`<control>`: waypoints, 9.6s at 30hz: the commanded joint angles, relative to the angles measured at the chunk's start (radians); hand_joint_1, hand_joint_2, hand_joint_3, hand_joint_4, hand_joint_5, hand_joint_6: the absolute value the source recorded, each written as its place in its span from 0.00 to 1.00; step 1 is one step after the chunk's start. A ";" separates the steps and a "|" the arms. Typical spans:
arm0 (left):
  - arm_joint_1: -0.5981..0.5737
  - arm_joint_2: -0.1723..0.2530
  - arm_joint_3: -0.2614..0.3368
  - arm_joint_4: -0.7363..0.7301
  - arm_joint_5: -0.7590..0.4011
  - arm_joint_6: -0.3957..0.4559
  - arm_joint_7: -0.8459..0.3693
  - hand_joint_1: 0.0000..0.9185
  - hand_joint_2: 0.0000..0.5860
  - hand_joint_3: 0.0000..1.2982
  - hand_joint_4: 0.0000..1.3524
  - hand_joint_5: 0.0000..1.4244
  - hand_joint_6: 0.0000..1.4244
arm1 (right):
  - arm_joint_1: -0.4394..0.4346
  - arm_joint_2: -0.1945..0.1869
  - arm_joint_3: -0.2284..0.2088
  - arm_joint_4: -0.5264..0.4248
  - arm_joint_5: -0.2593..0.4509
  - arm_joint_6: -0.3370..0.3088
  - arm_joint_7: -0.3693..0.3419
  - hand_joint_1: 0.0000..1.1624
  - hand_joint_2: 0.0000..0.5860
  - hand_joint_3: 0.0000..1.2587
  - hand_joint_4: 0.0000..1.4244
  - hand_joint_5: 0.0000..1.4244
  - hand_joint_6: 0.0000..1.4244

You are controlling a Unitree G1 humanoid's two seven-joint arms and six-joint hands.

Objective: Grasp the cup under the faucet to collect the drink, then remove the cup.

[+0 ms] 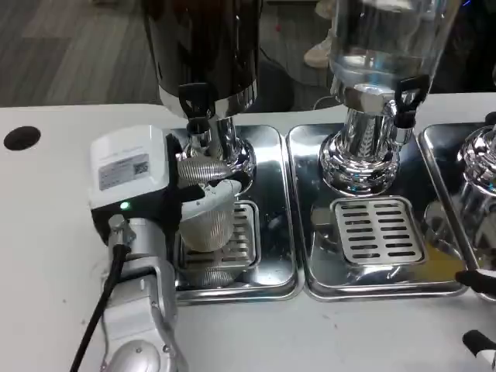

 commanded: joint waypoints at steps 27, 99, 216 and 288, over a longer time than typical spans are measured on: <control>0.180 0.000 0.124 -0.596 -0.142 -0.173 -0.071 0.02 0.07 0.22 0.16 0.50 0.65 | 0.005 0.001 -0.010 -0.103 -0.030 0.029 -0.021 0.53 0.44 0.23 0.15 0.14 0.07; 0.097 -0.079 0.153 -0.467 -0.120 -0.160 -0.163 0.02 0.09 0.27 0.22 0.58 0.73 | 0.029 -0.039 -0.100 -0.104 -0.080 -0.096 -0.113 0.46 0.49 0.23 0.15 0.11 0.00; 0.295 -0.082 0.043 -0.603 -0.112 -0.222 -0.174 0.05 0.11 0.29 0.24 0.58 0.70 | 0.052 -0.038 -0.110 -0.149 -0.063 -0.105 -0.100 0.44 0.50 0.23 0.14 0.11 0.00; 1.195 0.033 0.335 -0.802 -0.232 -0.688 0.232 0.00 0.07 0.15 0.05 0.11 0.29 | -0.309 0.135 0.267 -0.420 -0.072 0.532 0.111 0.43 0.23 0.13 0.07 0.10 0.07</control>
